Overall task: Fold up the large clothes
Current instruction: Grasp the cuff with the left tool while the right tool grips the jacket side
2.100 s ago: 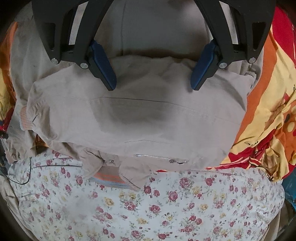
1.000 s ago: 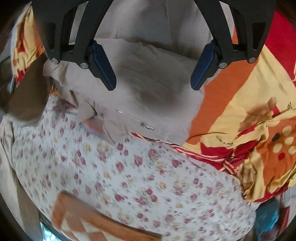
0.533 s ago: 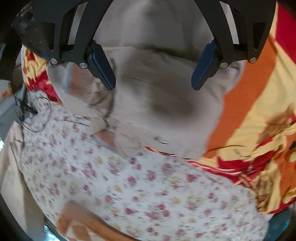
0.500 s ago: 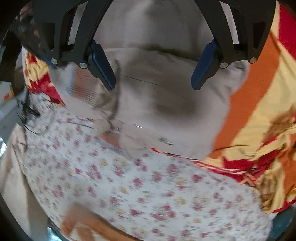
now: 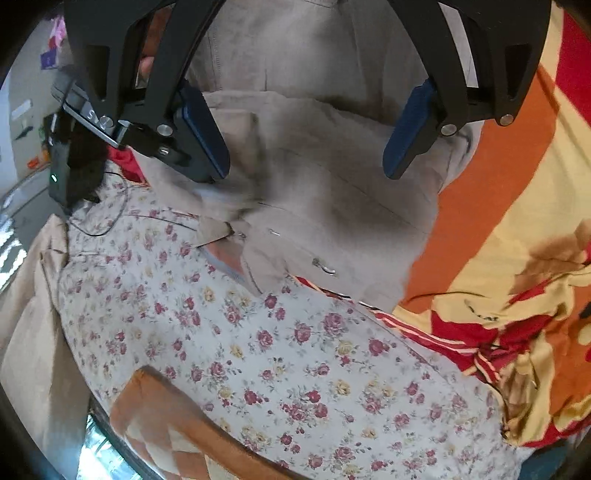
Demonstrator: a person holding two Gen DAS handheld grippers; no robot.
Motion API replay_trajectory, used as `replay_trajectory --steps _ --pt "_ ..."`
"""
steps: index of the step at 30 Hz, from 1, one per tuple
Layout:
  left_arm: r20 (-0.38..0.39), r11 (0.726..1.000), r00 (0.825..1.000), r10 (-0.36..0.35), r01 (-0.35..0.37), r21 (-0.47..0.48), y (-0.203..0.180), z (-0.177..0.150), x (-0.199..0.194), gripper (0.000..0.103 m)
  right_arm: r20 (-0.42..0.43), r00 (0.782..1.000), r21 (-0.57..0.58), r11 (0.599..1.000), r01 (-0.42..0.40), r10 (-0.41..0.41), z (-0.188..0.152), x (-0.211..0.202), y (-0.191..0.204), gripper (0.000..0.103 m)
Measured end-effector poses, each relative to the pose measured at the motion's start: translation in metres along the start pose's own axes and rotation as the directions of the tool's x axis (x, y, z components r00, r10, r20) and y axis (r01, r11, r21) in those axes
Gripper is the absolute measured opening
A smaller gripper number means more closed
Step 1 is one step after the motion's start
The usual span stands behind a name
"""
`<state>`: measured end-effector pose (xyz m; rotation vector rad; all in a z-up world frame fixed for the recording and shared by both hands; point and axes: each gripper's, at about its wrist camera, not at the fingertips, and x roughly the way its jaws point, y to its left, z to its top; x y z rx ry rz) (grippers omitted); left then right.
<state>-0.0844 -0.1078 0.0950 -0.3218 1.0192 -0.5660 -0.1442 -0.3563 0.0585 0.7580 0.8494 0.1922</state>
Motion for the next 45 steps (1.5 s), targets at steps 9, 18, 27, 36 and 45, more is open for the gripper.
replay_trajectory --steps 9,18,27,36,45 --pt "-0.062 1.000 0.998 0.000 -0.001 -0.026 -0.004 -0.008 0.028 0.086 0.096 0.983 -0.175 0.970 0.171 -0.156 -0.021 -0.084 0.005 0.068" --pt "-0.082 0.999 0.996 0.038 -0.040 -0.023 -0.042 -0.018 0.078 0.082 0.250 0.915 0.012 0.946 0.323 -0.316 -0.060 -0.193 -0.075 0.075" --pt "0.055 0.994 0.994 -0.098 0.095 0.060 -0.086 0.037 0.002 0.020 0.172 0.893 0.085 0.909 0.407 -0.416 -0.066 -0.184 -0.107 0.075" --pt "0.007 0.997 0.997 0.072 -0.072 -0.019 -0.009 0.043 0.008 0.019 0.070 0.833 -0.028 0.834 0.551 -0.548 -0.053 -0.135 -0.105 0.074" --pt "-0.101 0.993 0.989 0.106 -0.111 -0.049 0.036 0.012 0.039 0.025 0.014 0.796 -0.029 0.795 0.606 -0.606 -0.062 -0.141 -0.117 0.017"
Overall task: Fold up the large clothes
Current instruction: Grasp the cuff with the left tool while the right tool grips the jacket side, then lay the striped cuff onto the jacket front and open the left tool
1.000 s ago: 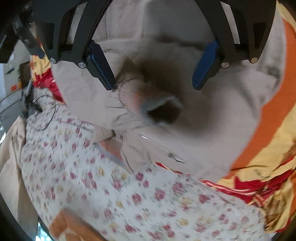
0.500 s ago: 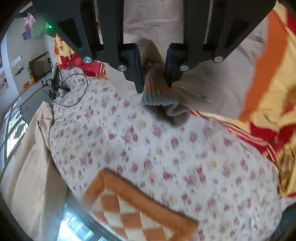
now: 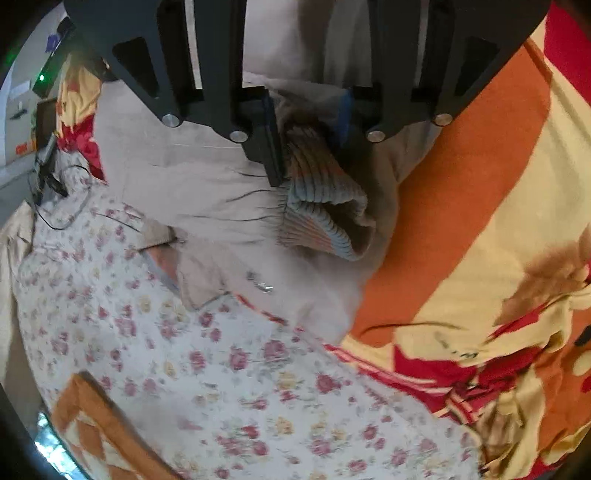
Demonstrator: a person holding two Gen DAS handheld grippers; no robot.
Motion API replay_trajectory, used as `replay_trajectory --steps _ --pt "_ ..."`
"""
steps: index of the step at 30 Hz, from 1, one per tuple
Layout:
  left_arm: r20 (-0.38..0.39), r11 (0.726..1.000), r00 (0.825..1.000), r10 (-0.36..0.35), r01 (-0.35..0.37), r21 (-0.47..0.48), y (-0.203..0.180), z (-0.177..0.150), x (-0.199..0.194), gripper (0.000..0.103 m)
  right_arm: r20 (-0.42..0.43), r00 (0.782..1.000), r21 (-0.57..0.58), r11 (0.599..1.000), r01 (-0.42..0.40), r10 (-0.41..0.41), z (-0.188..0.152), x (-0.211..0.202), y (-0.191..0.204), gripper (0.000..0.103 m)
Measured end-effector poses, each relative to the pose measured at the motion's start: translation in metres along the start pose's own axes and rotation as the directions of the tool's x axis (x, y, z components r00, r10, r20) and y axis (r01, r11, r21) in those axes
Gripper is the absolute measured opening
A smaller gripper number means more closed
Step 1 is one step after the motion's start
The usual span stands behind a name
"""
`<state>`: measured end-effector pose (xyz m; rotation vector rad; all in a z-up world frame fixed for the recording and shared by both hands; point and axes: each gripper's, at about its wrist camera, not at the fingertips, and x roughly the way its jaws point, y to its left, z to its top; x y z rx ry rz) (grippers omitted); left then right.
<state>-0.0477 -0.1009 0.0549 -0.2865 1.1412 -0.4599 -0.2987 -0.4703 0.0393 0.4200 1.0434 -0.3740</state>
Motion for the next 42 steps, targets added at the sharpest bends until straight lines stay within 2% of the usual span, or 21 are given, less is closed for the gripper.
replay_trajectory --steps 1,2,4,6,9,12,13,14,15,16,19,20,22,26,29,32,35,37,38,39,42 --pt "0.006 1.000 1.000 -0.011 0.011 0.010 -0.003 0.001 -0.002 0.028 0.008 1.000 0.024 1.000 -0.006 0.006 0.001 -0.008 -0.003 0.018" --pt "0.013 0.999 1.000 -0.020 0.020 0.029 -0.008 -0.001 -0.005 0.031 0.021 1.000 0.047 0.999 -0.024 0.023 0.001 -0.015 -0.006 0.025" --pt "0.020 0.999 1.000 -0.006 0.005 0.052 -0.014 -0.003 -0.003 0.033 0.065 0.992 0.121 0.986 -0.117 0.110 0.001 -0.034 -0.009 0.035" --pt "0.021 0.998 1.000 0.003 -0.004 0.061 -0.017 -0.004 0.000 0.033 0.102 0.977 0.168 0.965 -0.201 0.185 0.006 -0.045 -0.010 0.068" --pt "0.008 0.998 1.000 0.017 -0.017 0.068 -0.018 -0.006 0.006 0.037 0.142 0.971 0.164 0.963 -0.213 0.191 0.026 -0.045 0.000 0.071" --pt "0.015 0.996 1.000 0.026 -0.028 0.083 -0.019 -0.009 0.008 0.042 0.100 0.977 0.136 0.970 -0.201 0.188 0.051 -0.010 0.016 0.082" --pt "0.018 0.995 0.999 0.035 -0.037 0.092 -0.020 -0.010 0.008 0.042 0.070 0.979 0.134 0.971 -0.200 0.192 0.057 0.006 0.019 0.082" --pt "0.020 0.994 0.999 0.041 -0.043 0.101 -0.020 -0.011 0.008 0.042 0.040 0.976 0.149 0.964 -0.220 0.216 0.062 0.025 0.019 0.076" --pt "0.019 0.993 0.999 0.038 -0.040 0.108 -0.021 -0.011 0.007 0.042 0.036 0.968 0.171 0.953 -0.252 0.250 0.062 0.033 0.016 0.041" --pt "0.016 0.993 1.000 0.027 -0.029 0.112 -0.021 -0.011 0.006 0.047 0.032 0.956 0.195 0.936 -0.293 0.293 0.062 0.039 0.012 0.021" --pt "0.029 0.993 0.999 0.015 -0.018 0.113 -0.021 -0.010 0.007 0.060 0.065 0.977 0.123 0.970 -0.208 0.201 0.046 0.020 0.012 0.012" --pt "0.026 0.993 1.000 0.014 -0.017 0.115 -0.023 -0.010 0.011 0.065 0.068 0.982 0.122 0.976 -0.181 0.174 0.041 0.021 0.010 0.013" --pt "0.009 0.993 1.000 0.021 -0.022 0.112 -0.026 -0.009 0.021 0.066 0.027 0.992 0.122 0.985 -0.123 0.121 0.036 0.036 0.005 0.013" --pt "0.039 0.987 0.997 0.063 -0.068 0.146 -0.028 -0.011 0.010 0.066 0.051 0.987 0.169 0.973 -0.156 0.150 0.037 0.021 -0.001 0.026" --pt "0.144 0.987 0.986 0.082 -0.101 0.124 -0.028 -0.006 -0.015 0.070 0.132 0.988 0.148 0.983 -0.105 0.086 0.039 -0.013 0.005 0.029" --pt "0.195 0.990 0.979 0.064 -0.086 0.107 -0.029 -0.003 -0.027 0.074 0.172 0.977 0.060 0.989 -0.135 0.123 0.044 -0.030 0.026 0.030" --pt "0.161 0.989 0.985 0.056 -0.076 0.125 -0.030 -0.003 -0.027 0.074 0.136 0.978 -0.010 0.987 -0.161 0.161 0.046 -0.033 0.047 0.031" --pt "0.135 0.990 0.990 0.044 -0.061 0.128 -0.028 -0.003 -0.024 0.074 0.127 0.973 -0.037 0.981 -0.188 0.191 0.039 -0.037 0.053 0.045" --pt "0.118 0.992 0.992 0.031 -0.046 0.121 -0.026 -0.003 -0.022 0.078 0.124 0.971 -0.046 0.978 -0.202 0.206 0.034 -0.038 0.054 0.055" --pt "0.100 0.994 0.995 0.018 -0.029 0.103 -0.024 -0.003 -0.018 0.080 0.115 0.968 -0.049 0.974 -0.219 0.223 0.027 -0.038 0.055 0.059" --pt "0.060 0.999 0.998 0.002 -0.005 0.052 -0.022 -0.005 -0.004 0.082 0.037 0.971 -0.069 0.970 -0.235 0.238 0.006 -0.028 0.057 0.059"
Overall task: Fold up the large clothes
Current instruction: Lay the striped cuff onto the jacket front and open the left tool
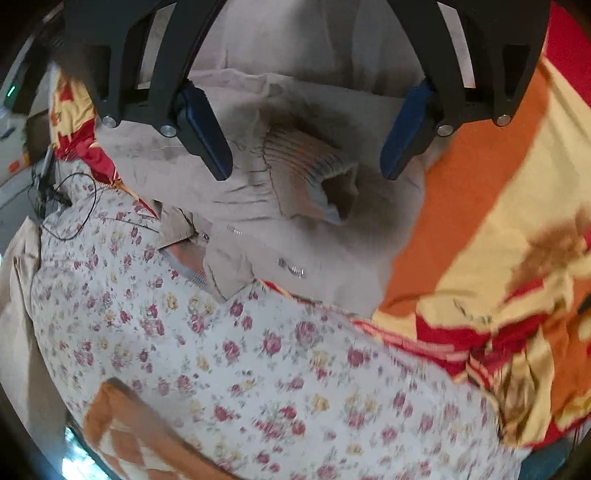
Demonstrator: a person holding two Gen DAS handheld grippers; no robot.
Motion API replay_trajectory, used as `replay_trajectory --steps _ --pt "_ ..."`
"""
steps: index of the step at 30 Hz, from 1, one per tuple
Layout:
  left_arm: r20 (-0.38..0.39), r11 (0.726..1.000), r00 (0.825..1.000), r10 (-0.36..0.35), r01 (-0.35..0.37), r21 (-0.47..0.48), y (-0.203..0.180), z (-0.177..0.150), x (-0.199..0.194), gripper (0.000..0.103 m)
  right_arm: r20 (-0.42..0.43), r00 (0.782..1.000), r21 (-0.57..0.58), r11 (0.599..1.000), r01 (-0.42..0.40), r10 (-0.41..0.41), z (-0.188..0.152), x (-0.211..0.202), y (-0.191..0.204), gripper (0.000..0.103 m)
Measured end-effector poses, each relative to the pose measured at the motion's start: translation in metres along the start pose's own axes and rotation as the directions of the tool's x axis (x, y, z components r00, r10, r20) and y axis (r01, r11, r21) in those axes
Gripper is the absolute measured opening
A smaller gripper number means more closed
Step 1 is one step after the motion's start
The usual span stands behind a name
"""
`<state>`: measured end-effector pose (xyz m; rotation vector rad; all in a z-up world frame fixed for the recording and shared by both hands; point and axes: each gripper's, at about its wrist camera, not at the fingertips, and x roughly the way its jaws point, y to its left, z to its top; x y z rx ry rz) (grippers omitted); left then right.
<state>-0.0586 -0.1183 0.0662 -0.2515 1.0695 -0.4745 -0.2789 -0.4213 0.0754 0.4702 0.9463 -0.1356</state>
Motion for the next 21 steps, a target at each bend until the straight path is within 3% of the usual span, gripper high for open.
replay_trajectory --steps 5,6,7,8,11,16,19,21 --pt "-0.040 1.000 0.999 -0.012 0.013 0.011 -0.011 -0.011 0.022 0.079 -0.112 0.993 -0.010 1.000 -0.020 0.018 -0.021 0.034 -0.001 0.056" --pt "-0.038 1.000 0.999 -0.024 0.025 0.014 -0.013 -0.011 0.023 0.072 -0.112 0.993 -0.015 0.999 -0.040 0.038 -0.023 0.036 0.002 0.056" --pt "-0.042 0.999 0.999 -0.032 0.033 0.029 -0.018 -0.011 0.024 0.044 -0.096 0.993 -0.024 0.997 -0.073 0.070 -0.025 0.034 0.007 0.056" --pt "-0.052 0.998 0.998 -0.028 0.030 0.051 -0.023 -0.010 0.026 0.028 -0.088 0.992 -0.036 0.995 -0.098 0.095 -0.026 0.033 0.011 0.056" --pt "-0.017 0.994 0.998 -0.065 0.066 0.088 -0.034 -0.007 0.015 0.024 -0.086 0.989 -0.099 0.987 -0.128 0.120 -0.026 0.032 0.028 0.057" --pt "0.079 0.990 0.991 -0.110 0.102 0.094 -0.035 0.009 -0.019 0.022 -0.032 0.997 -0.129 0.989 -0.078 0.075 -0.023 0.025 0.034 0.057" --pt "0.102 0.993 0.992 -0.073 0.063 0.095 -0.027 0.019 -0.025 0.022 0.007 1.000 -0.100 0.995 -0.029 0.030 -0.015 0.011 0.021 0.057" --pt "0.086 0.996 0.996 -0.032 0.025 0.081 -0.020 0.020 -0.017 0.022 0.080 0.996 -0.038 0.998 -0.042 0.045 -0.007 -0.009 0.007 0.057"
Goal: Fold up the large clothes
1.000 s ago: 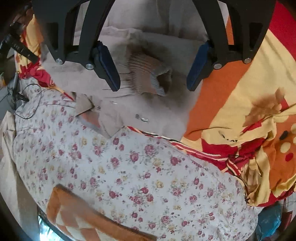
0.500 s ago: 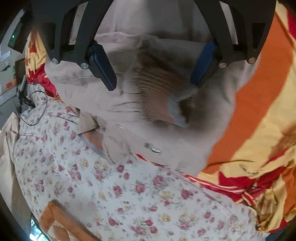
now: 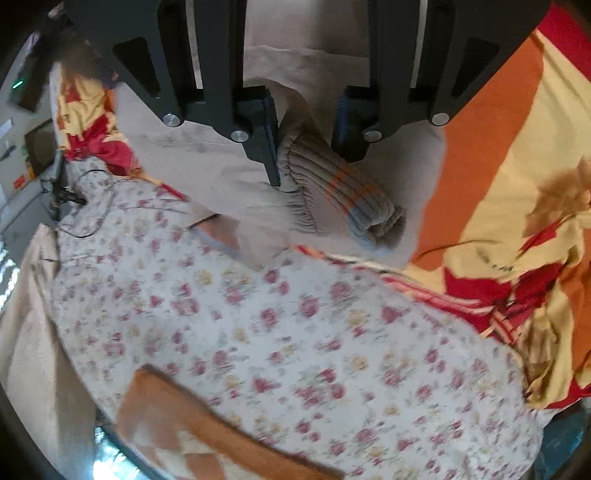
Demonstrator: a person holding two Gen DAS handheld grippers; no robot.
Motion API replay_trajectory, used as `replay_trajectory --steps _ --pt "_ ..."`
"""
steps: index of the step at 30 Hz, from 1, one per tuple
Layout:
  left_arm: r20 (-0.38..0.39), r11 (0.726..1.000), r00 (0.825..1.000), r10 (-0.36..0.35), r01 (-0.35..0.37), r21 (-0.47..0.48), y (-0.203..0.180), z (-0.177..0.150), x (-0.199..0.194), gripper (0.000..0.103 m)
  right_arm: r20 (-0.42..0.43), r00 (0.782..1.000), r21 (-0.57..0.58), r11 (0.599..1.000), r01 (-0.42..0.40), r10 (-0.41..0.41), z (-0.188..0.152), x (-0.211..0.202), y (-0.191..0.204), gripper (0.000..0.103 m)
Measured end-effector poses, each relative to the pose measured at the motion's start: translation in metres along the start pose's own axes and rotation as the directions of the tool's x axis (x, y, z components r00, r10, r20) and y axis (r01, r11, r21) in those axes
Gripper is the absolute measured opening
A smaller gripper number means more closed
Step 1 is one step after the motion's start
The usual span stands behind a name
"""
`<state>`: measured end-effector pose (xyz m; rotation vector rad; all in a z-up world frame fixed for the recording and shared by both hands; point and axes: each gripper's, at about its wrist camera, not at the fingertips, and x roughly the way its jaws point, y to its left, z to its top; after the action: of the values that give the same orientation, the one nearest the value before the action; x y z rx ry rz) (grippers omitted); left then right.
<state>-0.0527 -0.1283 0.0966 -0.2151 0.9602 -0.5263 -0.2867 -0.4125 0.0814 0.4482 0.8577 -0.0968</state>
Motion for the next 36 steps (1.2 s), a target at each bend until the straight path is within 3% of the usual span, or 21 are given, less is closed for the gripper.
replay_trajectory --steps 2,4,5,6,8,9,11,13,15,19,21,23,25,29,36 --pt "-0.073 0.998 0.996 0.048 -0.050 -0.026 0.008 -0.006 0.022 0.026 0.049 0.999 0.079 0.997 0.018 -0.022 0.010 -0.009 -0.015 0.057" --pt "-0.118 0.997 0.991 0.066 -0.071 -0.041 0.015 -0.012 0.033 0.031 0.034 0.995 0.126 0.988 0.089 -0.094 0.026 -0.002 -0.023 0.054" --pt "-0.128 0.995 0.989 0.079 -0.085 -0.041 0.016 -0.015 0.036 0.037 0.036 0.994 0.120 0.988 0.100 -0.105 0.031 0.004 -0.024 0.046" --pt "-0.126 0.995 0.988 0.093 -0.098 -0.036 0.016 -0.016 0.035 0.041 0.041 0.993 0.108 0.989 0.103 -0.108 0.036 0.011 -0.023 0.041" --pt "-0.097 0.993 0.988 0.116 -0.119 -0.022 0.015 -0.017 0.031 0.056 0.015 0.991 0.080 0.988 0.130 -0.132 0.044 0.032 -0.022 0.039" --pt "-0.081 0.991 0.988 0.130 -0.131 -0.014 0.014 -0.018 0.030 0.058 0.002 0.989 0.062 0.987 0.149 -0.149 0.047 0.043 -0.021 0.039" --pt "-0.078 0.987 0.984 0.161 -0.161 0.014 0.013 -0.019 0.034 0.066 -0.035 0.973 -0.004 0.974 0.229 -0.229 0.046 0.065 -0.022 0.039" --pt "-0.109 0.987 0.981 0.159 -0.158 0.018 0.016 -0.021 0.042 0.067 -0.086 0.952 -0.031 0.956 0.292 -0.293 0.040 0.084 -0.032 0.041" --pt "-0.113 0.984 0.977 0.178 -0.175 0.034 0.015 -0.024 0.045 0.067 -0.088 0.959 -0.004 0.963 0.270 -0.269 0.036 0.082 -0.040 0.042" --pt "-0.089 0.983 0.979 0.181 -0.178 0.042 0.010 -0.023 0.033 0.068 -0.039 0.978 0.049 0.977 0.208 -0.206 0.035 0.039 -0.037 0.043" --pt "-0.059 0.982 0.981 0.187 -0.185 0.042 0.007 -0.022 0.027 0.072 -0.025 0.978 0.018 0.979 0.205 -0.205 0.029 0.028 -0.031 0.043" --pt "-0.042 0.976 0.976 0.212 -0.210 0.054 0.005 -0.024 0.028 0.075 -0.067 0.961 -0.042 0.963 0.265 -0.268 0.023 0.041 -0.025 0.044" --pt "-0.070 0.973 0.972 0.223 -0.219 0.071 0.005 -0.029 0.035 0.075 -0.187 0.933 -0.075 0.951 0.299 -0.308 0.012 0.075 -0.032 0.046" --pt "-0.092 0.975 0.973 0.211 -0.204 0.084 0.003 -0.037 0.017 0.075 -0.169 0.941 -0.025 0.956 0.292 -0.292 0.005 0.054 -0.036 0.047" --pt "0.023 0.969 0.981 0.194 -0.195 0.151 -0.008 -0.047 -0.042 0.079 -0.113 0.959 -0.039 0.965 0.258 -0.261 -0.026 -0.015 -0.022 0.056"
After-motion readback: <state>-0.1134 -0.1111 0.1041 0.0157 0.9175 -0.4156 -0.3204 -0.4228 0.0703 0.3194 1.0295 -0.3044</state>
